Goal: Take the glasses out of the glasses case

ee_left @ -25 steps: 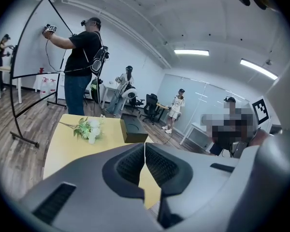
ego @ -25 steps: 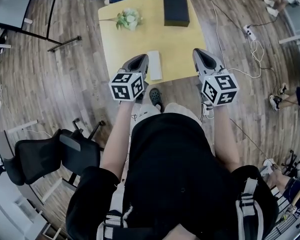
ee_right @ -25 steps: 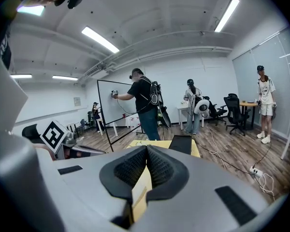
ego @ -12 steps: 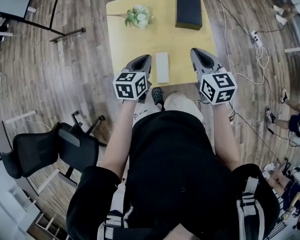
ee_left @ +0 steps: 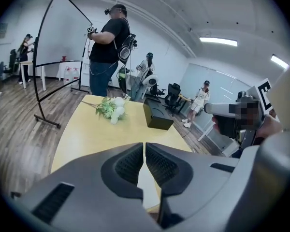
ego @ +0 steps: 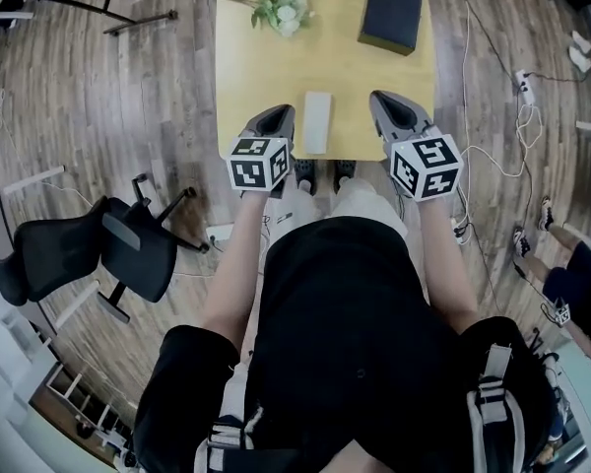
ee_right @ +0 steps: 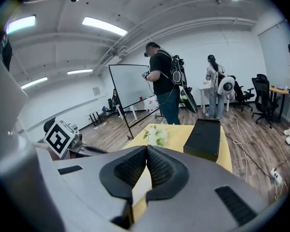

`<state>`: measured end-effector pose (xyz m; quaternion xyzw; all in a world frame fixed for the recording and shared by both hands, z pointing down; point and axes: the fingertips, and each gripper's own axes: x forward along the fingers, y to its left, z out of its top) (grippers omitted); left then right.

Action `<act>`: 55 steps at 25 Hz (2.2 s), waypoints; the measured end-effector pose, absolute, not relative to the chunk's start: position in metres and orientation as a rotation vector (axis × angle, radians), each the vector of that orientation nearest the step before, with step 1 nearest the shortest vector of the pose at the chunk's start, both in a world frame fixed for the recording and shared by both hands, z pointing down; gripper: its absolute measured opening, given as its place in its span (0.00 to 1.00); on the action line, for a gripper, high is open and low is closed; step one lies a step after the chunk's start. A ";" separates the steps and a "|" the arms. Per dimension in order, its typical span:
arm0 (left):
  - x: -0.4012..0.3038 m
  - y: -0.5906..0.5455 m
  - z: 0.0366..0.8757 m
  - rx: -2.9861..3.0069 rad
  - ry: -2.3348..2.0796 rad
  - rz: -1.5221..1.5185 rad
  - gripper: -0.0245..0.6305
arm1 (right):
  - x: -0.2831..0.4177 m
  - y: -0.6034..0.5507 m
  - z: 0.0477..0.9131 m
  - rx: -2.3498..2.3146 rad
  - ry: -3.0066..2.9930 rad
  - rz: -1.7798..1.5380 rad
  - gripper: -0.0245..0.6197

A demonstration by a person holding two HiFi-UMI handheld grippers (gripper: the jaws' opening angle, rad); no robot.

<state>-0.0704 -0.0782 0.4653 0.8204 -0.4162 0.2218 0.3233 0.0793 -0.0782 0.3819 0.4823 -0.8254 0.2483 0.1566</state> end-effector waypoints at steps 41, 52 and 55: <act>-0.017 -0.032 0.645 2.014 -1.171 1.162 0.46 | 0.075 -0.044 0.552 0.902 -2.322 0.955 0.07; -0.021 -0.030 0.647 1.986 -1.186 1.156 0.45 | 0.080 -0.043 0.551 0.923 -2.321 0.981 0.07; -0.022 -0.030 0.646 1.981 -1.172 1.139 0.45 | 0.080 -0.044 0.550 0.927 -2.321 0.984 0.07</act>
